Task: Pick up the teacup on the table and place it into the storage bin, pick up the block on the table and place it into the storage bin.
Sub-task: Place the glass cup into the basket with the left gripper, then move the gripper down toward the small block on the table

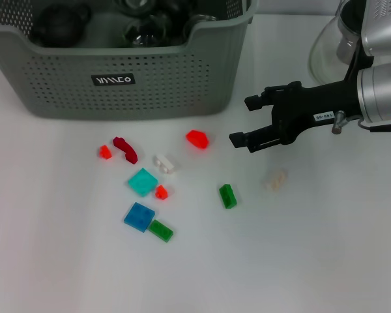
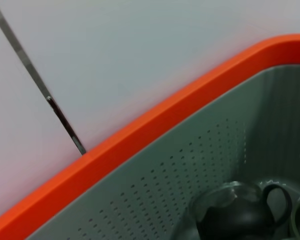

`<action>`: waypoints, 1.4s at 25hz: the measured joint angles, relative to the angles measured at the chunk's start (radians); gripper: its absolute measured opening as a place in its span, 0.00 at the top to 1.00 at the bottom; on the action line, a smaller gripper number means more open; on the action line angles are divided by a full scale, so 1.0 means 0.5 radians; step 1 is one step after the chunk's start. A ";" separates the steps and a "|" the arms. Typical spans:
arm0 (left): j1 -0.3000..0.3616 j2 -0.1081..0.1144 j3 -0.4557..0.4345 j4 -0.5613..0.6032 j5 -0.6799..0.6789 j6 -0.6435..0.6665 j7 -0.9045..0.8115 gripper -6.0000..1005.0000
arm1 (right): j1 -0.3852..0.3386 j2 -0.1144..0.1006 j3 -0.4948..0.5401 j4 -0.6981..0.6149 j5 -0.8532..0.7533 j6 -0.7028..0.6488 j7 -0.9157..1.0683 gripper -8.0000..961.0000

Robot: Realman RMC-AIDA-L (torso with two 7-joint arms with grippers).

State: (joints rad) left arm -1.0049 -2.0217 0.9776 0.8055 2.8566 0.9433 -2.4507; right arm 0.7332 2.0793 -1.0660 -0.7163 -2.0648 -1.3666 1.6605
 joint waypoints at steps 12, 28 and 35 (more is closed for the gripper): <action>0.064 -0.005 -0.015 0.045 0.001 -0.007 -0.096 0.58 | -0.017 -0.001 -0.008 0.000 0.000 -0.011 0.002 0.02; 0.599 -0.051 -0.449 1.148 -1.424 1.478 0.551 0.20 | -0.022 -0.083 0.038 -0.015 0.005 -0.206 0.037 0.03; 0.787 -0.162 -0.454 0.993 -1.693 1.909 1.087 0.14 | 0.039 -0.144 0.023 -0.074 -0.228 -0.336 0.256 0.03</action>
State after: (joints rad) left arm -0.6113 -2.1030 0.7504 1.3022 2.0103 1.8979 -1.9075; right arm 0.7530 2.0071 -1.0547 -0.7532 -2.1785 -1.5348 1.7884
